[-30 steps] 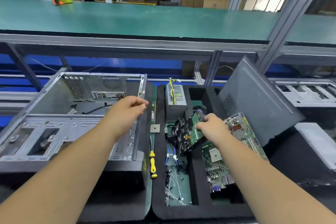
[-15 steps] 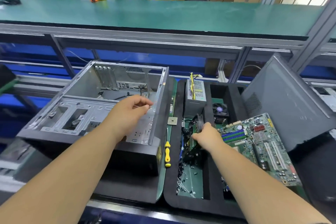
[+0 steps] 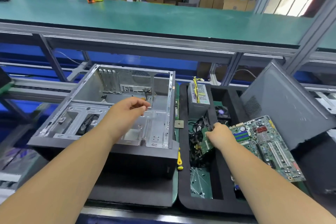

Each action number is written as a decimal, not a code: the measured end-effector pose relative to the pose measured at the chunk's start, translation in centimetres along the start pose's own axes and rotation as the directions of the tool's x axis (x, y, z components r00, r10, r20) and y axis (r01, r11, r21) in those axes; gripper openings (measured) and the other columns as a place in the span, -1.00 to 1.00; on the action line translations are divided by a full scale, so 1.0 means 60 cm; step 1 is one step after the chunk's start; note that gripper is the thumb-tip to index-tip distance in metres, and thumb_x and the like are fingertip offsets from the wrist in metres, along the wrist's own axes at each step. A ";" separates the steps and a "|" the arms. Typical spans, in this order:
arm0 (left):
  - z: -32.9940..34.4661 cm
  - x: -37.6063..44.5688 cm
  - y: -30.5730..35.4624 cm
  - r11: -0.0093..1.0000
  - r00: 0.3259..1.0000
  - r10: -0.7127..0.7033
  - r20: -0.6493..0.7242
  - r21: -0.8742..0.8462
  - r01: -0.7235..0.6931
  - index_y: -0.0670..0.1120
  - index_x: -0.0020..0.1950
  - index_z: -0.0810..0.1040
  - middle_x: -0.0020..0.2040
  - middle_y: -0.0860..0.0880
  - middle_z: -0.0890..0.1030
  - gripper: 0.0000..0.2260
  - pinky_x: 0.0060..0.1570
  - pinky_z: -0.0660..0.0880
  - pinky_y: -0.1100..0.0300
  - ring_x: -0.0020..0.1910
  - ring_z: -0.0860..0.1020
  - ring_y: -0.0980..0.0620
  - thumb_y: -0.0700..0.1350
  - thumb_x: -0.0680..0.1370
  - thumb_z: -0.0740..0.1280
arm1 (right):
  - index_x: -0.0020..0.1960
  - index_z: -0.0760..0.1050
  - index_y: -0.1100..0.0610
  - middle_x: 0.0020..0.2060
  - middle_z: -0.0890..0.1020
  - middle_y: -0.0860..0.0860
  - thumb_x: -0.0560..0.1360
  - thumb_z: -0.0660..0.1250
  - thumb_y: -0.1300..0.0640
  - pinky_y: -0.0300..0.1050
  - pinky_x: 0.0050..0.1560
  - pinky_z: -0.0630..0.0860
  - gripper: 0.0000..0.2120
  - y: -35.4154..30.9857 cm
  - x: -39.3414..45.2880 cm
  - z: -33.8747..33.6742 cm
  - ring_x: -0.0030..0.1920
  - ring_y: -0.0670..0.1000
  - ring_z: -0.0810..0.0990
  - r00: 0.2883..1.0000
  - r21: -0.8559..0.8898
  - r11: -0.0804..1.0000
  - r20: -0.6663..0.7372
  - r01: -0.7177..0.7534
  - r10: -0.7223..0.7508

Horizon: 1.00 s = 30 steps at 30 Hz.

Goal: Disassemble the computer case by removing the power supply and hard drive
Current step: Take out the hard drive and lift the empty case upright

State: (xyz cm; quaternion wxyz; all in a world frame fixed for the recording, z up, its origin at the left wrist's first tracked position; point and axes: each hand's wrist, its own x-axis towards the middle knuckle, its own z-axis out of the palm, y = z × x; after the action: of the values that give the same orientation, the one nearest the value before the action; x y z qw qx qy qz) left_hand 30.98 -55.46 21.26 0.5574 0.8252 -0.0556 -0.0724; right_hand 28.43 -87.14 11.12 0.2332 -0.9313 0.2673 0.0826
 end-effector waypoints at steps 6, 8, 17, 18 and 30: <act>-0.085 0.032 -0.016 0.999 0.999 0.031 0.028 -0.019 -0.030 0.13 -0.05 0.67 -0.10 0.14 0.68 -0.82 -0.05 0.46 0.23 -0.11 0.62 0.21 -0.13 0.59 0.33 | 0.35 0.49 0.14 0.04 0.59 0.05 0.61 0.25 -0.05 -0.10 -0.05 0.37 -0.60 -0.117 -0.030 -0.022 -0.07 0.04 0.55 0.999 0.256 0.966 -0.035 0.035 -0.027; -0.115 0.046 -0.022 1.000 0.999 0.031 0.027 0.001 -0.031 0.14 -0.06 0.66 -0.10 0.11 0.68 -0.83 -0.08 0.47 0.21 -0.08 0.61 0.14 -0.11 0.58 0.33 | 0.27 0.53 0.18 -0.14 0.56 0.02 0.62 0.22 -0.06 -0.06 -0.09 0.43 -0.62 -0.163 -0.041 -0.022 -0.22 0.02 0.51 0.999 0.325 0.945 -0.044 0.045 -0.032; -0.278 0.114 -0.107 0.920 0.981 0.027 -0.194 0.389 0.051 0.02 0.40 0.40 0.31 -0.07 0.41 -0.55 0.23 0.44 -0.04 0.23 0.44 -0.09 -0.02 0.54 0.39 | 0.46 0.37 0.11 0.35 0.47 0.10 0.54 0.27 -0.28 0.03 0.25 0.35 -0.36 -0.287 -0.061 0.007 0.28 0.17 0.47 0.977 0.576 0.791 0.160 -0.206 0.138; -0.293 0.121 -0.117 0.908 0.977 -0.031 -0.212 0.403 0.116 0.00 0.43 0.37 0.31 -0.11 0.41 -0.50 0.20 0.47 -0.09 0.22 0.45 -0.14 0.00 0.53 0.41 | 0.50 0.32 0.10 0.45 0.39 0.08 0.53 0.25 -0.31 0.04 0.35 0.28 -0.31 -0.288 -0.059 0.009 0.40 0.15 0.38 0.970 0.648 0.722 0.175 -0.242 0.168; -0.309 0.160 -0.158 0.844 0.863 -0.498 -0.085 0.182 0.505 -0.21 0.38 0.44 0.23 -0.21 0.54 -0.50 0.07 0.50 0.02 0.06 0.55 -0.19 0.09 0.57 0.34 | 0.38 0.47 -0.01 0.28 0.51 -0.03 0.30 0.40 -0.45 0.08 0.31 0.37 -0.21 -0.271 -0.036 0.005 0.32 0.15 0.50 0.936 0.496 0.812 0.310 -0.307 0.165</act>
State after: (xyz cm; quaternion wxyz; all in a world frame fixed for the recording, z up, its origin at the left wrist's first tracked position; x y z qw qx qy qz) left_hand 43.89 -36.66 18.75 0.4353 0.8634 0.1645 -0.1950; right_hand 35.35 -73.83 17.79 0.5042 -0.7694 0.3620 0.1509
